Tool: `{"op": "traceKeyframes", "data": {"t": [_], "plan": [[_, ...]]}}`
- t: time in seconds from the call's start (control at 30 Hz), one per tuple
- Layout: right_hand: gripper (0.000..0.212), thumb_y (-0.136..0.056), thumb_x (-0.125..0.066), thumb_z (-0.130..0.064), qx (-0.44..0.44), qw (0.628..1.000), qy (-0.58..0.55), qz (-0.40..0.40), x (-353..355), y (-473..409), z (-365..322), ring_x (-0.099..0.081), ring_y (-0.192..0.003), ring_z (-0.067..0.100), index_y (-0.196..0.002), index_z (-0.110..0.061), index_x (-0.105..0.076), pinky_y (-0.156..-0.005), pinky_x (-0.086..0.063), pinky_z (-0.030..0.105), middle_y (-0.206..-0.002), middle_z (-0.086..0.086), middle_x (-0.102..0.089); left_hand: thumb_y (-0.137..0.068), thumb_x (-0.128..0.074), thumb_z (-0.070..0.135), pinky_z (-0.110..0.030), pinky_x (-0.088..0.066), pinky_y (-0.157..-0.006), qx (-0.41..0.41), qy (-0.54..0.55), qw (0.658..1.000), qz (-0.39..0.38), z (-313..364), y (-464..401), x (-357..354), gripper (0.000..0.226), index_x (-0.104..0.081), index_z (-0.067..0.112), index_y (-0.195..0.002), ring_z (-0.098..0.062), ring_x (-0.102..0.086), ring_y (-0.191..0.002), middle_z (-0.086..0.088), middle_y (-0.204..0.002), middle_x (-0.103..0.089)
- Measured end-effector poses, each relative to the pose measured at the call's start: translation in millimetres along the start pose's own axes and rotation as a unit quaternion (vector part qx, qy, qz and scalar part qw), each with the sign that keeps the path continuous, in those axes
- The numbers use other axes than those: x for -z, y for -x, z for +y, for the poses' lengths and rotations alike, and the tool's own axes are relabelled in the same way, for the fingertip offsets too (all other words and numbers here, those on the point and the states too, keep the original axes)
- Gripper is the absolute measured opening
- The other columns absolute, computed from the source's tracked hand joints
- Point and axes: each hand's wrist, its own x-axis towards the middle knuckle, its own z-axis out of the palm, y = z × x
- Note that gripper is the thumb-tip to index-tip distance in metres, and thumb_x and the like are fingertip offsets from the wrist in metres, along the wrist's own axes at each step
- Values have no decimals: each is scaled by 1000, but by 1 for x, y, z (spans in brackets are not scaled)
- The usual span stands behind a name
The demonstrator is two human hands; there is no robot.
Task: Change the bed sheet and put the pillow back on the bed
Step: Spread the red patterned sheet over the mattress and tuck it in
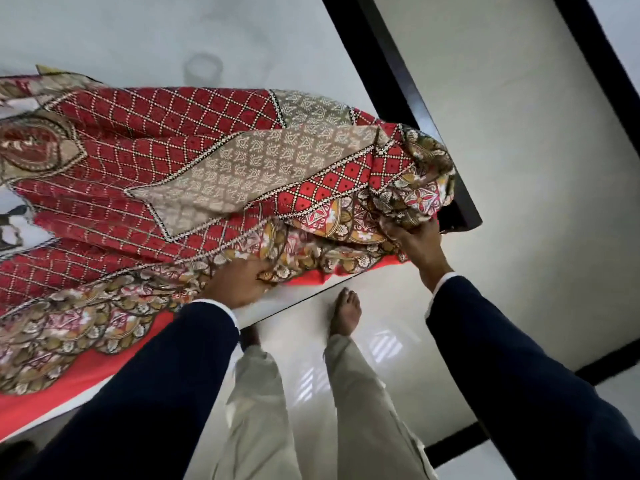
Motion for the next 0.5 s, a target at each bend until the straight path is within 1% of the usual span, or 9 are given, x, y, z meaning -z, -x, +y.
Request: {"op": "traceKeyframes", "data": {"t": [0.03,0.07,0.17,0.2,0.3,0.37,0.4,0.43,0.5], "plan": [[74,-67,-88,-52,0,1000,8,28,2,-4,2,-65,-116,18,-131,-30,-58,-103,-50,47,-125,-7,-68,-93,-63,25,-32,-44,-84,-9,-3,999,-36,-1,10,-2,34,-65,24,-127,-30,-63,-113,-6,-124,-66],[63,-73,-84,-47,-1,999,-10,43,3,0,-7,-66,-111,17,-128,-28,-60,-100,-52,45,-121,-6,-69,-94,-62,25,-31,-43,-84,-20,-15,997,-67,-4,21,-10,33,-65,25,-127,-28,-63,-111,-4,-122,-66],[23,-88,-63,-13,-14,985,-153,74,15,2,-25,-69,-83,9,-110,-12,-68,-76,-55,27,-97,-4,-73,-92,-56,19,-32,-45,-82,-30,-15,996,-84,-20,49,-51,31,-58,25,-122,-27,-64,-110,-4,-120,-66],[19,-89,-59,-12,-11,978,-178,107,22,1,-28,-69,-81,10,-106,-12,-68,-75,-56,27,-94,-3,-74,-91,-55,17,-34,-46,-85,-25,-3,996,-84,-27,55,-65,35,-57,24,-124,-28,-61,-115,-5,-123,-63],[21,-97,-53,-18,-9,952,-238,190,42,-4,-28,-69,-94,14,-116,-12,-60,-88,-58,38,-111,8,-71,-83,-62,16,-36,-44,-100,-36,32,995,-90,-40,62,-91,64,-46,29,-144,-28,-54,-127,-4,-137,-57],[24,-98,-55,-22,3,960,-142,242,45,-3,-31,-64,-91,1,-119,-12,-48,-87,-55,35,-110,6,-63,-78,-64,19,-36,-42,-107,-83,70,992,-71,-49,61,-105,81,-35,29,-152,-26,-50,-134,-3,-147,-52],[33,-95,-58,-21,31,964,-51,260,42,1,-35,-60,-93,-3,-123,-10,-44,-88,-52,33,-113,6,-58,-75,-62,16,-36,-40,-110,-112,92,988,-57,-52,61,-114,85,-32,29,-154,-23,-46,-138,-1,-151,-48],[45,-90,-61,-18,69,958,69,270,34,5,-35,-57,-104,0,-129,-6,-43,-93,-48,36,-120,10,-53,-74,-60,13,-37,-39,-112,-135,93,986,-40,-53,64,-120,87,-32,29,-154,-21,-43,-141,0,-153,-45],[63,-79,-65,-18,130,906,322,242,13,22,-35,-47,-122,29,-136,-5,-41,-99,-37,45,-133,18,-45,-75,-56,10,-44,-40,-109,-137,32,990,19,-45,67,-127,81,-37,31,-151,-22,-42,-139,2,-152,-45]]}}
